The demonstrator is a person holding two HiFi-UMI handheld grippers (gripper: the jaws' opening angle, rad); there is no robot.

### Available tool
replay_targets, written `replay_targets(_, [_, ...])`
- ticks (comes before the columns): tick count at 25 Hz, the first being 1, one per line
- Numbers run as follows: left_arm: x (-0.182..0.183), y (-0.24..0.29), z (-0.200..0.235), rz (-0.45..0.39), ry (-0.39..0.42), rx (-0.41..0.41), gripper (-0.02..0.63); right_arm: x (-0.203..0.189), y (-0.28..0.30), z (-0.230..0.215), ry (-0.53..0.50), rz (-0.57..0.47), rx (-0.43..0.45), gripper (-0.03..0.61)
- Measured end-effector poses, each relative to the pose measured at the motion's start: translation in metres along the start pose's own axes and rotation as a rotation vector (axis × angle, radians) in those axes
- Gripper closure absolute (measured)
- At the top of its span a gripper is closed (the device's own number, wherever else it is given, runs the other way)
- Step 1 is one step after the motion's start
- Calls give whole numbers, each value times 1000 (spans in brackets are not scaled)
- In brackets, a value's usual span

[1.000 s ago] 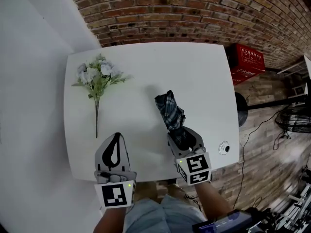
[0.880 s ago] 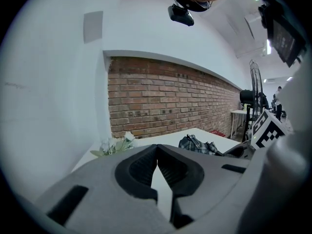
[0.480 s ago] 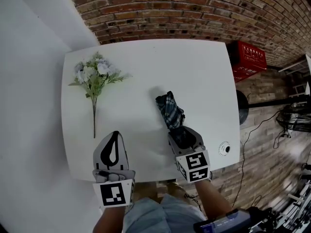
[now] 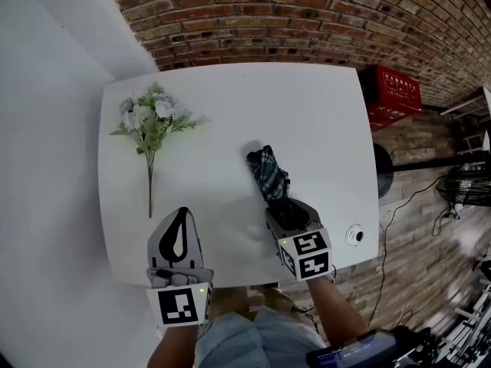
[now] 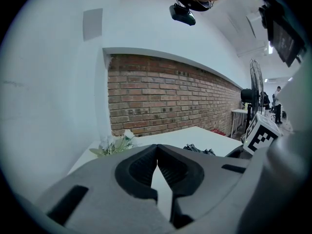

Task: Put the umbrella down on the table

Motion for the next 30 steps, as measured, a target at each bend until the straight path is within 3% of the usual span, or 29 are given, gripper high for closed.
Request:
replay_targets(5, [4,-5,1,-25,11,8,604,-2,4,0,5,43,12,332])
replay_targets(9, [13,-12,-2,-37,0,19,604,4,-1,4,31,33,25,252])
replay_targets(13, [27,-24,-2,-73,36,34,604,22,-14,11,19,-14,44,230])
replay_targets(17, [46,-39,-12,-107,20,48,604,50,-39,23,-8,-111,66,247])
replay_targets(22, [96,-64,-21,-215,64,68,604,104,-97,44,-32,-324,108,307])
replay_targets(28, [166,-89,-40,-335,89,80,604,171,-174,68,-70,-614,167,460])
replay_targets(30, [184,-97,-47,-365,96,83,604,185,-197,72,-106,-677,150,548])
Point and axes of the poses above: the fingertips, and each gripper's own axes: y forward along the fingers, z to its left, x out of its top, the point moved 3 cm from there along -y, backward along the fingers, and after that the axes turned 12 degrees about -z, right-handed, at the moved point
